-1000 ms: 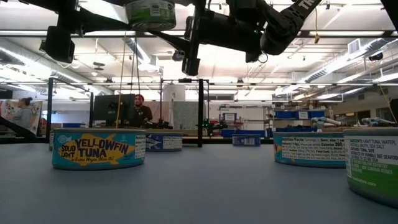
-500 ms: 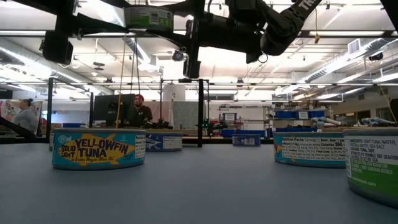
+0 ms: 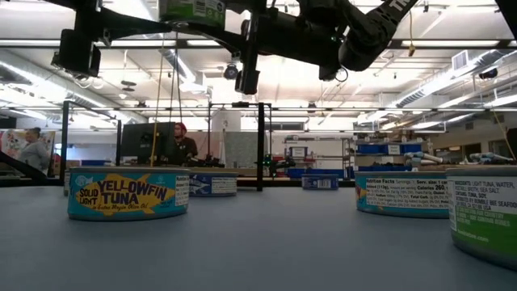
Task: Stack canned seafood by type on shelf
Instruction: Put the green tuna can on the shelf
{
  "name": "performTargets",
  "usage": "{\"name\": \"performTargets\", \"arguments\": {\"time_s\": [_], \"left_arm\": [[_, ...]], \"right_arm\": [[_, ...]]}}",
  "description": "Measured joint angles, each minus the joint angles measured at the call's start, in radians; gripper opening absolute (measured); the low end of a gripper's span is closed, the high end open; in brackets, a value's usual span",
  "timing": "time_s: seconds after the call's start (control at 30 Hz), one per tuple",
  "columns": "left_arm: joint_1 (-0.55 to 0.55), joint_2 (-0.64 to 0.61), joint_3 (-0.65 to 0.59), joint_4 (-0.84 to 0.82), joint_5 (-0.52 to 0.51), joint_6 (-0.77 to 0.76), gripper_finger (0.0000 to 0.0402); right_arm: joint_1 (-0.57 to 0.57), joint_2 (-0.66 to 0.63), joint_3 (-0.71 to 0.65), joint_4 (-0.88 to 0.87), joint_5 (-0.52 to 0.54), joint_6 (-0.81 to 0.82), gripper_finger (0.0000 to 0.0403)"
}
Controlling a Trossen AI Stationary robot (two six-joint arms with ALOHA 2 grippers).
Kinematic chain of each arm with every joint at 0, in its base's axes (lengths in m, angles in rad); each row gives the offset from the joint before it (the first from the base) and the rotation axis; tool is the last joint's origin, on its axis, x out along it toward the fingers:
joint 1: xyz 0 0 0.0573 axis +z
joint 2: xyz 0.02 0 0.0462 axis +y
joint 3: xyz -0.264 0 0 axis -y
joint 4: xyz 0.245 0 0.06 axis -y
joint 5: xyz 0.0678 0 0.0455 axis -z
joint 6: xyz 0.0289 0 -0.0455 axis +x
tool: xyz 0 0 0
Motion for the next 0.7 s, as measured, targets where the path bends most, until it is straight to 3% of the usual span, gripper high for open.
{"name": "performTargets", "arguments": {"time_s": [0.23,0.43,0.53,0.7], "left_arm": [[0.033,0.024,-0.001,0.019,0.003,0.008,0.0191],[0.034,0.03,-0.002,0.034,0.002,0.014,0.0146],[0.034,0.032,-0.002,0.032,-0.006,0.02,0.0143],[0.035,0.032,-0.002,0.065,-0.016,-0.015,0.0143]], "right_arm": [[0.001,0.0,0.0,-0.009,0.006,0.004,0.0133],[0.003,0.0,0.0,-0.019,0.003,-0.006,0.0133],[0.001,0.0,0.0,-0.021,-0.002,-0.032,0.0134],[0.0,0.0,0.002,-0.013,-0.023,-0.106,0.0215]]}}
